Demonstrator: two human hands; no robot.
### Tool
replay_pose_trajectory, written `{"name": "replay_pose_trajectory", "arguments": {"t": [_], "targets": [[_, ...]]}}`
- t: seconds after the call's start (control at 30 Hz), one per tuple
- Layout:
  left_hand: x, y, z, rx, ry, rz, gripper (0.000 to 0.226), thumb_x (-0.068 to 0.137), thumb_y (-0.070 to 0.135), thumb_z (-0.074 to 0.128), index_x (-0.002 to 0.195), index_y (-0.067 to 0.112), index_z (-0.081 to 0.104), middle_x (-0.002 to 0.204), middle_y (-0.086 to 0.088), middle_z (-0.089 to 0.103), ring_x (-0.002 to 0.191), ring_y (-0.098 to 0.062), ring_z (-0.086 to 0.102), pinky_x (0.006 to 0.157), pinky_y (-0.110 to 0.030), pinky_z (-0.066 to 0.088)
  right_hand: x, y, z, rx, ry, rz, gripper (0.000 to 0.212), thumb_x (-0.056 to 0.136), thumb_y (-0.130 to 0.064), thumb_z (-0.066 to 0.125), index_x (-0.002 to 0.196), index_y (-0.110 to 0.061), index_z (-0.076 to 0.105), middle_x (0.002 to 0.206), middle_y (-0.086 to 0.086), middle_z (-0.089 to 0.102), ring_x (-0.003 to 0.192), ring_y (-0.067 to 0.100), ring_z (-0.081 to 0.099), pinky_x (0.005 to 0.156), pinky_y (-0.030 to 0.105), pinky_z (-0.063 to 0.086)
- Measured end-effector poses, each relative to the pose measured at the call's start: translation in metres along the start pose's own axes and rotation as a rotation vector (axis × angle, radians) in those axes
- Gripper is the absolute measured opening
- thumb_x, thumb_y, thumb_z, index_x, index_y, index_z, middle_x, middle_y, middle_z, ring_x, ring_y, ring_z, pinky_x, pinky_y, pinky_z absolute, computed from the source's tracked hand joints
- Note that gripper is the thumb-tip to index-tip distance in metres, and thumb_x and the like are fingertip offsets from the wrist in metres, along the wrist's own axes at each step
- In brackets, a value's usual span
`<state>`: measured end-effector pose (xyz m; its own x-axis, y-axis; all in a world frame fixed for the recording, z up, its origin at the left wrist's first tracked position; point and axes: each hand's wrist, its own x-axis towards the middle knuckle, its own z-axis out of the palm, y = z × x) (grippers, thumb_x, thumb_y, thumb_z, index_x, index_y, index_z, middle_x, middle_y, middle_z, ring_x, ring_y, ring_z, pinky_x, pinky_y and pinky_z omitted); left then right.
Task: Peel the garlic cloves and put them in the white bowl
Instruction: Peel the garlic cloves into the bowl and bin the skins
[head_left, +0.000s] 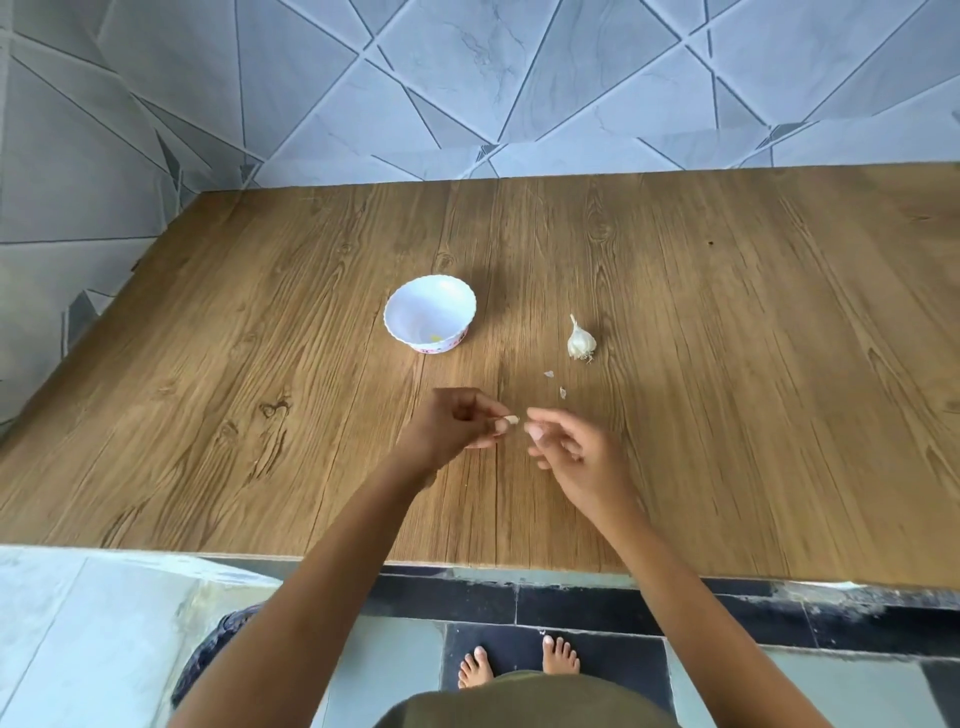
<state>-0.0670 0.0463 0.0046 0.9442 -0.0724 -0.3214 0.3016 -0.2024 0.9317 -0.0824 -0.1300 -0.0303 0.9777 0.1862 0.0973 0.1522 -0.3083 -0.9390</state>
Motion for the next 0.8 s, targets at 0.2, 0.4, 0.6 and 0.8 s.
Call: {"name": "replay_pose_trajectory", "arguments": {"t": [0.2,0.4,0.6,0.8], "targets": [[-0.006,-0.008,0.005,0.241,0.115,0.353,0.016,0.078,-0.005,0.070,0.087,0.008,0.071,0.081,-0.004,0.073,0.077,-0.016,0.070,0.075,-0.024,0.056,0.009,-0.022,0.009,0.561,-0.027,0.506,0.008,0.084,-0.014,0.067,0.089,-0.008,0.070,0.079,0.003,0.072,0.067,0.010,0.068,0.063,0.018,0.054],[-0.013,-0.008,0.002,0.082,0.104,0.236,0.009,0.081,0.006,0.071,0.089,0.011,0.072,0.084,-0.010,0.073,0.080,-0.024,0.070,0.078,-0.033,0.057,0.012,-0.023,0.013,0.605,-0.002,0.471,0.005,0.083,-0.006,0.068,0.086,-0.004,0.071,0.077,0.005,0.072,0.068,0.010,0.067,0.063,0.017,0.053],[-0.014,-0.008,0.001,0.229,0.230,0.232,0.004,0.083,0.010,0.071,0.083,0.006,0.071,0.072,-0.008,0.071,0.068,-0.024,0.066,0.072,-0.041,0.057,0.008,-0.026,0.021,0.595,0.013,0.392,0.003,0.081,-0.006,0.070,0.084,-0.006,0.071,0.073,0.005,0.072,0.068,0.014,0.069,0.065,0.019,0.055],[-0.013,-0.012,0.003,0.328,0.277,0.195,0.005,0.081,0.013,0.071,0.077,0.011,0.070,0.070,-0.004,0.069,0.065,-0.018,0.063,0.068,-0.034,0.053,0.004,-0.006,0.034,0.030,0.130,-0.082,0.013,0.088,-0.008,0.064,0.076,-0.014,0.063,0.066,-0.006,0.064,0.057,0.010,0.059,0.051,0.018,0.046]]}}
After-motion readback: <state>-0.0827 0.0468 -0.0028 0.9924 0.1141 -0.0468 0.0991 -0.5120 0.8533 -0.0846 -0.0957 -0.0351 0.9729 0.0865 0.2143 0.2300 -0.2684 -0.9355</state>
